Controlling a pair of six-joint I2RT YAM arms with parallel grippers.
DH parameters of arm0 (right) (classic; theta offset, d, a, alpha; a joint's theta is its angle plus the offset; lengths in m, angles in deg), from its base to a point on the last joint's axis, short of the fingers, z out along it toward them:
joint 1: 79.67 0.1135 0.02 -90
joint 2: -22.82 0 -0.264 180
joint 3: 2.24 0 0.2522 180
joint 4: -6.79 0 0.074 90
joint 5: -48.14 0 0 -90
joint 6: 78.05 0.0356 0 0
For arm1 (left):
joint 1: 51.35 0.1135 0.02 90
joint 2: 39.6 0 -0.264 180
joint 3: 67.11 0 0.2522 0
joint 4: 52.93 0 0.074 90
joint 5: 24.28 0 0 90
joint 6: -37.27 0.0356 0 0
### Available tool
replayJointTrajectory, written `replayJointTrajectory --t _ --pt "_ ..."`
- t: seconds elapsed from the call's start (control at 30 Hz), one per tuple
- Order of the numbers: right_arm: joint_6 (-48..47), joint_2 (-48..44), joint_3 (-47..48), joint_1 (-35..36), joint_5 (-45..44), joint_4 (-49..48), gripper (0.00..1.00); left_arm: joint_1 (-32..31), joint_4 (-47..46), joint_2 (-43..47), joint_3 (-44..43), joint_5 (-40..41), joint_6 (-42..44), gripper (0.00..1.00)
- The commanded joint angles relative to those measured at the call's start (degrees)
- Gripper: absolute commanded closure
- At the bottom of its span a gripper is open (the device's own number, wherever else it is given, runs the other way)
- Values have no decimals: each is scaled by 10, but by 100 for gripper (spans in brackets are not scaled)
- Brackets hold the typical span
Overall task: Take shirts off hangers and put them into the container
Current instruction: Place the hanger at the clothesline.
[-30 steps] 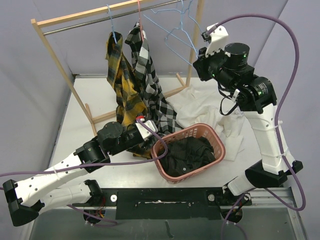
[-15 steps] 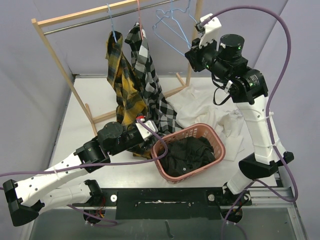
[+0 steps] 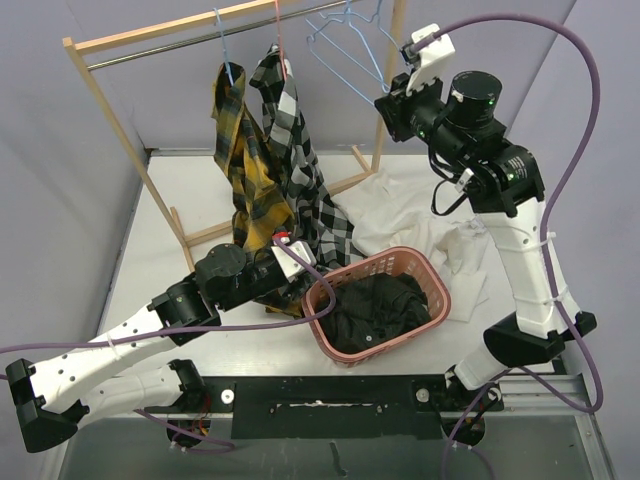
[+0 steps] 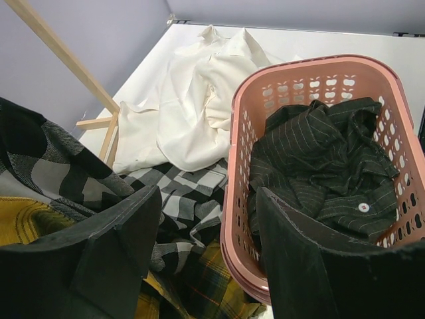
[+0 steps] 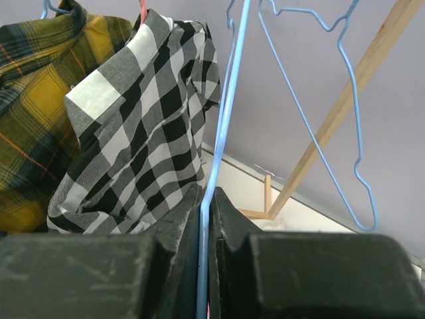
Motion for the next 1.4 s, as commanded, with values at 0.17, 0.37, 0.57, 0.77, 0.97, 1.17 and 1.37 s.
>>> replayJointTrajectory --t 0.17,0.37,0.57,0.77,0.97,1.17,1.37 --pt "-22 31 33 -11 -13 -54 100 -3 -32 8 -3 -3 -2 43" --pt "-25 56 54 -20 2 -55 100 -3 -32 7 -2 -4 -2 43" --pt "-22 48 34 -21 21 -31 71 -3 -32 5 -2 -3 -2 43" --pt "2 -81 -169 -21 -8 -73 17 -4 -33 5 -2 -7 -5 43" --pt "34 -207 -353 -21 -54 -65 15 -3 -34 6 -3 -11 -8 43" --pt "79 -221 -433 -104 -117 28 10 -3 -41 19 2 -9 -8 43" --pt "135 -172 -483 -283 39 2 9 -3 -39 16 1 -9 -7 43"
